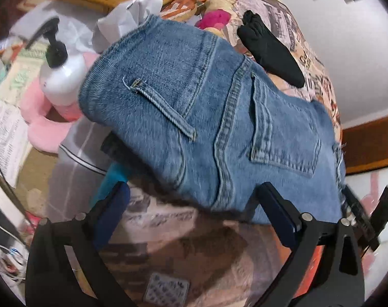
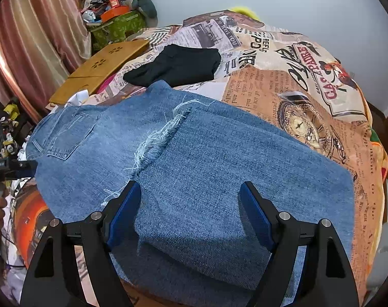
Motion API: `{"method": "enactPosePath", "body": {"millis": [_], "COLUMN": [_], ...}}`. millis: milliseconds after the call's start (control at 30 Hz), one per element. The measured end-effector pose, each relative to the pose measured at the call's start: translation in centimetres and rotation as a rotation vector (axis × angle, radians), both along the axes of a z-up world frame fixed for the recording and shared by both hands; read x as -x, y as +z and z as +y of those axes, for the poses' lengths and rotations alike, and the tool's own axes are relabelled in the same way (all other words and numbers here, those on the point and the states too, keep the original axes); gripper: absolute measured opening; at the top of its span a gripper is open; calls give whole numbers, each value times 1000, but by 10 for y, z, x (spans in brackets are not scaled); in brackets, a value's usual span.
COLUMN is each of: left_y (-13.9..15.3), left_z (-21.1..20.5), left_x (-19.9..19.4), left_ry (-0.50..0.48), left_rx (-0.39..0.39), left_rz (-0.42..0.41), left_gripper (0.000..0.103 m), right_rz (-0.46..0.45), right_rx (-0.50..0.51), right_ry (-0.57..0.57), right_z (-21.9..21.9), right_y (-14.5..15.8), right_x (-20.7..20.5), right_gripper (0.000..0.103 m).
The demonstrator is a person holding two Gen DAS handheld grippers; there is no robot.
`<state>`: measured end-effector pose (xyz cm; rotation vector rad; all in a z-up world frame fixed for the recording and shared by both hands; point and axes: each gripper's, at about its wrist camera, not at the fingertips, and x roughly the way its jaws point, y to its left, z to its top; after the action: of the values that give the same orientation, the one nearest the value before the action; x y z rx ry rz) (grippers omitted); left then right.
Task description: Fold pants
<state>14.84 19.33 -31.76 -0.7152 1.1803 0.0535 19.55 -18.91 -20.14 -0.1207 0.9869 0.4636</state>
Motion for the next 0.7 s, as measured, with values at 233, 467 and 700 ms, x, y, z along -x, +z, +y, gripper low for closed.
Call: {"method": "enactPosePath", "body": {"millis": [233, 467, 700], "left_y": [-19, -15, 11], "left_z": [16, 28, 26], "left_x": [-15, -21, -18], "left_ry": [95, 175, 169], "left_rx": [119, 92, -70], "left_rz": [-7, -24, -76], "left_gripper": [102, 76, 34], "right_rz": [16, 32, 36], "right_rx": [-13, -40, -49], "right_ry": [3, -5, -6], "right_z": [0, -1, -2], "right_y": [-4, -6, -7], "right_x": [-2, -4, -5], "right_gripper": [77, 78, 78]}}
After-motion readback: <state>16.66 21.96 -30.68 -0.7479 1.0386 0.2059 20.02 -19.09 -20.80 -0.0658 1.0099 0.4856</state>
